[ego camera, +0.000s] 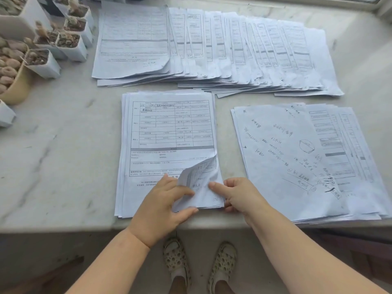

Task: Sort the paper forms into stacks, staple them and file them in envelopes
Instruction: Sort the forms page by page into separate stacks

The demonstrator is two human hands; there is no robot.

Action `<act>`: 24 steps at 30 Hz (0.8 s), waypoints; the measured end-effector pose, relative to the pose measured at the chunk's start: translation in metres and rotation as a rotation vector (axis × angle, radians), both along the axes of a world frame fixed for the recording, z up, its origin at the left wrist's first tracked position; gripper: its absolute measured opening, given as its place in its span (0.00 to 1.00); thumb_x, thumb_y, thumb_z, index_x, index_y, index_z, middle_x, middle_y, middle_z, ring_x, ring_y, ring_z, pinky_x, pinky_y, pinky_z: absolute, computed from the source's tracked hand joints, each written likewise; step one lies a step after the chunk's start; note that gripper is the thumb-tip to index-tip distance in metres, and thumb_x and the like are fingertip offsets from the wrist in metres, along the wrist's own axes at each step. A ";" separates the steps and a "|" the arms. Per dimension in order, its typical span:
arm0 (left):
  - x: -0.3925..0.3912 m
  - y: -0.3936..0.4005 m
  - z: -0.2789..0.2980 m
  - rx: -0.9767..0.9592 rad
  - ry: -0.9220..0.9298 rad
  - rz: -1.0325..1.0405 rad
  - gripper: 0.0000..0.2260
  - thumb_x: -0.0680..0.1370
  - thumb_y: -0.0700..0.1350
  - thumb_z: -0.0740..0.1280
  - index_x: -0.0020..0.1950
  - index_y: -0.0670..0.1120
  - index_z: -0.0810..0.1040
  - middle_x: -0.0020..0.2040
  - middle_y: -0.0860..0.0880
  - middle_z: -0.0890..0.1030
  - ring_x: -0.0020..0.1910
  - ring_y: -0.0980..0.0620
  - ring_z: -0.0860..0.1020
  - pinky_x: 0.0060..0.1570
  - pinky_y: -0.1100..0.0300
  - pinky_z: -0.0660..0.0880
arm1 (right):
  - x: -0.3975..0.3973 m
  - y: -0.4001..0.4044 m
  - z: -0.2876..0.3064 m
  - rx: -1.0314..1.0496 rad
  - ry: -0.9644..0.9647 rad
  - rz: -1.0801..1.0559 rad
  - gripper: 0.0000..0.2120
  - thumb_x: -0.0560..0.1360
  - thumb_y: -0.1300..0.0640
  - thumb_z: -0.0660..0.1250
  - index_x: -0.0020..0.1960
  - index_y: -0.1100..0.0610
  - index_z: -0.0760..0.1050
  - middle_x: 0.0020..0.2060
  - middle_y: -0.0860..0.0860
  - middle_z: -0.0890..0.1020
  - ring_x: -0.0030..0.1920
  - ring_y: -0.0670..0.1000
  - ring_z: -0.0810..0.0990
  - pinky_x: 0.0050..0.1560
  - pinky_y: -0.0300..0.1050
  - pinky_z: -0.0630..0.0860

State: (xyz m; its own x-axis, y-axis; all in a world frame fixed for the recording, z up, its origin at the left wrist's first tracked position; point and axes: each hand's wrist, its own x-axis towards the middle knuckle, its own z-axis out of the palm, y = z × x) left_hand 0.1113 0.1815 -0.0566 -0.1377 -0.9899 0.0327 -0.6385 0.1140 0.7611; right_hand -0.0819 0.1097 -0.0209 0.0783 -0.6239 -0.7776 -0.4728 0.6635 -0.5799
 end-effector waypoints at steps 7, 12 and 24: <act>0.008 -0.004 0.015 0.220 0.198 0.138 0.12 0.65 0.63 0.67 0.43 0.59 0.81 0.41 0.54 0.81 0.40 0.58 0.77 0.51 0.74 0.67 | -0.010 -0.003 0.014 -0.012 0.021 -0.117 0.16 0.79 0.48 0.64 0.39 0.57 0.75 0.27 0.51 0.78 0.25 0.48 0.75 0.29 0.40 0.71; 0.009 -0.004 0.022 0.193 0.286 0.186 0.09 0.71 0.58 0.63 0.49 0.60 0.75 0.47 0.57 0.80 0.45 0.52 0.79 0.50 0.61 0.73 | -0.010 -0.011 0.028 -0.061 -0.068 -0.180 0.15 0.81 0.49 0.62 0.45 0.60 0.78 0.32 0.54 0.82 0.29 0.50 0.79 0.31 0.40 0.74; 0.008 -0.004 0.043 0.215 0.373 0.273 0.25 0.74 0.68 0.56 0.67 0.58 0.69 0.55 0.63 0.80 0.62 0.62 0.74 0.59 0.75 0.65 | 0.041 -0.018 0.014 -0.089 -0.004 0.046 0.13 0.73 0.61 0.61 0.54 0.56 0.80 0.50 0.52 0.85 0.53 0.56 0.82 0.57 0.55 0.79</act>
State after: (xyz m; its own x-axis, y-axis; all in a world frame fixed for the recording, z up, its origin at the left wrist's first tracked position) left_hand 0.1198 0.1773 -0.0131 0.1095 -0.9779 -0.1782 -0.3037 -0.2036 0.9308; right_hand -0.0411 0.0918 -0.0070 0.1112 -0.6860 -0.7191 -0.4989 0.5872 -0.6374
